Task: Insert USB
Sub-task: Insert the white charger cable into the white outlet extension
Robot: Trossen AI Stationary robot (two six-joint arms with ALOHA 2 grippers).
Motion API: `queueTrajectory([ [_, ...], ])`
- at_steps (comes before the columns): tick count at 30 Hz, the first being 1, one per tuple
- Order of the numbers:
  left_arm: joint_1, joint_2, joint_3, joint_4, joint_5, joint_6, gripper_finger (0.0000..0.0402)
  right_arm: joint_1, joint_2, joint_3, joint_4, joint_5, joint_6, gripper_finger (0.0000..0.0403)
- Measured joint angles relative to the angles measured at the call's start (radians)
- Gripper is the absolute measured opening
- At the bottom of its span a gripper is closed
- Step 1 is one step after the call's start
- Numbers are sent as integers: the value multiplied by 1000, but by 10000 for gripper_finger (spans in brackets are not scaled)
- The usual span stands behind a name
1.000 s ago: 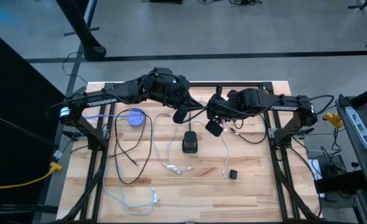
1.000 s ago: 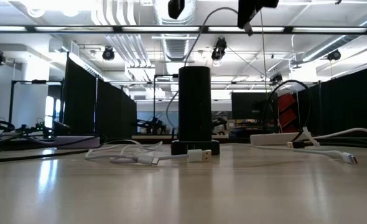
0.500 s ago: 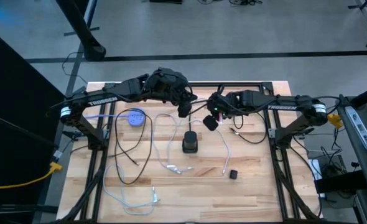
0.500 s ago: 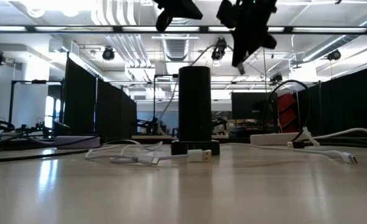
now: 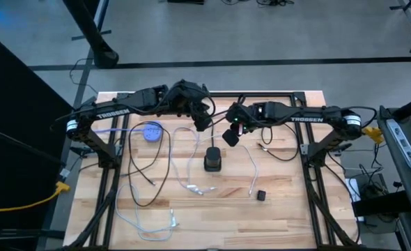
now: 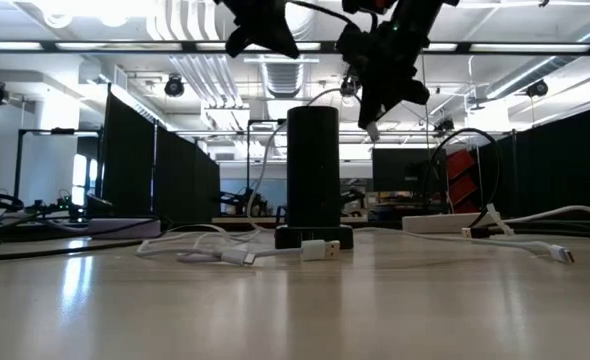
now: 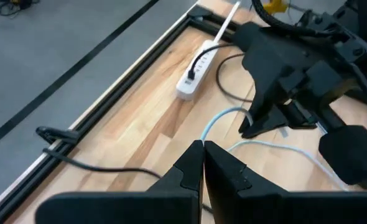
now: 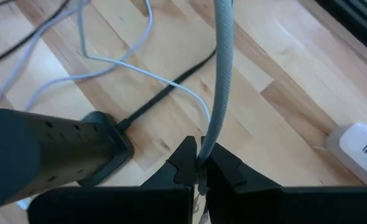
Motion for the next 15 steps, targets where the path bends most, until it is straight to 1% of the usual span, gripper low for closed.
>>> queueTrajectory([
  [10, 0, -4, 1, 81, 15, 24, 0, 45, -25, 50, -13, -4, -29, 1],
  [12, -3, 0, 1, 117, -6, 33, 0, 63, -30, 52, -7, -6, -30, 1],
  [15, 0, 8, 1, 163, -73, 69, 0, 85, -33, 54, -5, -50, -40, 1],
])
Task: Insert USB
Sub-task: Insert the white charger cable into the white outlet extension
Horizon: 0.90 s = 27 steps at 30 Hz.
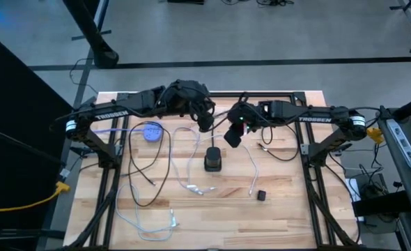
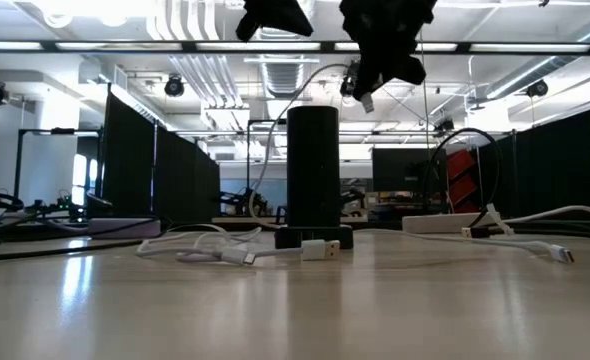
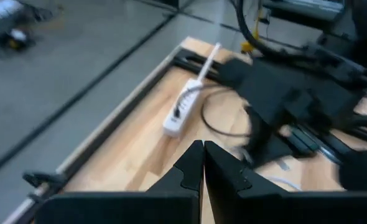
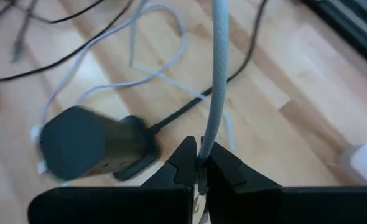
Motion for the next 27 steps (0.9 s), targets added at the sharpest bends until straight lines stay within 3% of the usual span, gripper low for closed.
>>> queueTrajectory([
  [5, 7, 9, -2, 21, -150, 30, 0, 42, -5, 0, 1, -12, 2, 1],
  [7, 8, 7, -2, 16, -160, 57, 0, 49, -16, 0, -9, 0, 39, 1],
  [14, 12, -58, -2, -196, -240, 99, 0, 46, -99, -3, -176, 101, 143, 1],
  [20, -9, -151, -25, -293, -240, 35, 0, -56, -195, -62, -189, 135, 147, 1],
  [27, -19, -214, -84, -287, -242, 1, 0, -205, -190, -167, -62, 173, 118, 1],
])
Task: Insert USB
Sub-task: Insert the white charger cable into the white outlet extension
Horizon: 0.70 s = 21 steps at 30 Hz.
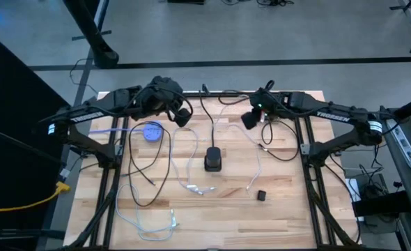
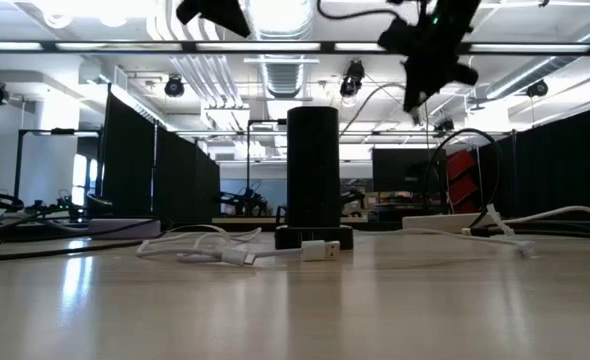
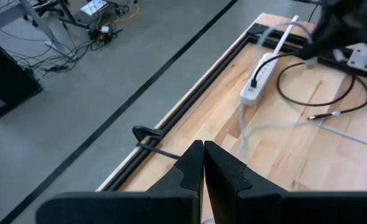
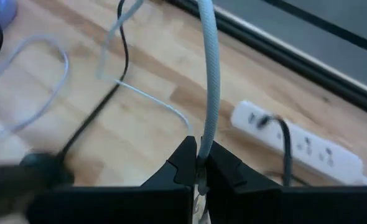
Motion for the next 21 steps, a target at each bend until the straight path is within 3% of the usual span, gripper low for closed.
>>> queueTrajectory([
  [6, -4, -15, -51, -19, 0, -51, 0, -117, -1, -168, 243, -41, 21, 1],
  [12, -8, -17, -94, 14, -1, -77, 0, -173, 25, -264, 354, 41, 80, 0],
  [21, -8, 7, -100, 27, -1, -88, 0, -176, 154, -276, 408, 201, 149, 0],
])
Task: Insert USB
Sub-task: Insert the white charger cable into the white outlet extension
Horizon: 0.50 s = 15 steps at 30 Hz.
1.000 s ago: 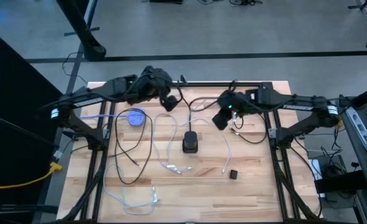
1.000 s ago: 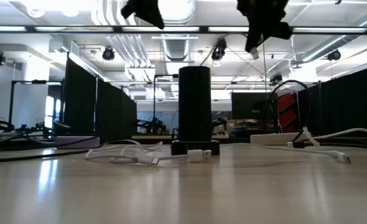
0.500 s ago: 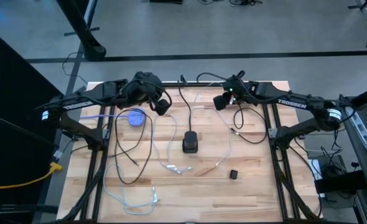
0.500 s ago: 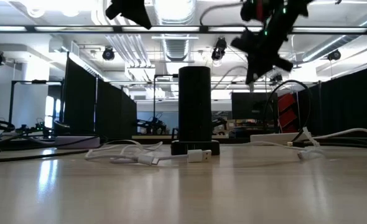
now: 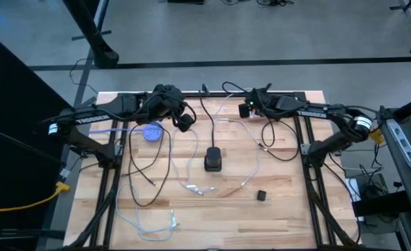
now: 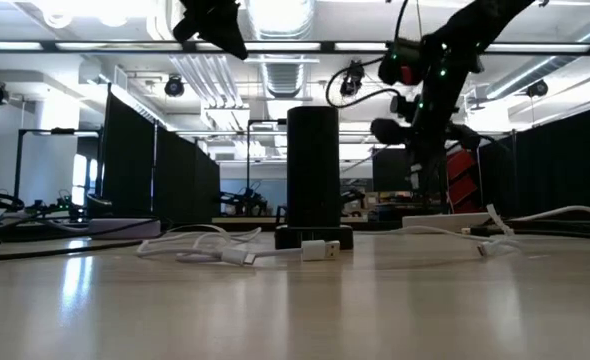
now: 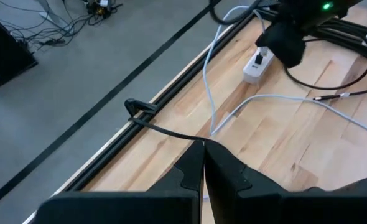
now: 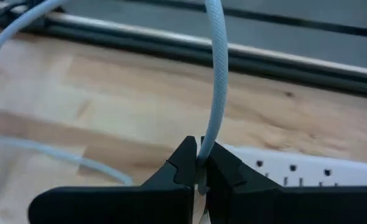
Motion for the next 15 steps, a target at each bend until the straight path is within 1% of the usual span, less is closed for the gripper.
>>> queueTrajectory([
  [4, 0, 0, 0, 15, 0, 20, 0, 0, 56, 0, 21, 63, 47, 0],
  [11, 2, 0, 0, 18, 0, 39, 0, 3, 141, -1, 36, 66, 104, 0],
  [15, 2, 0, 0, 19, 0, 42, 0, 11, 153, -1, 41, 73, 106, 0],
])
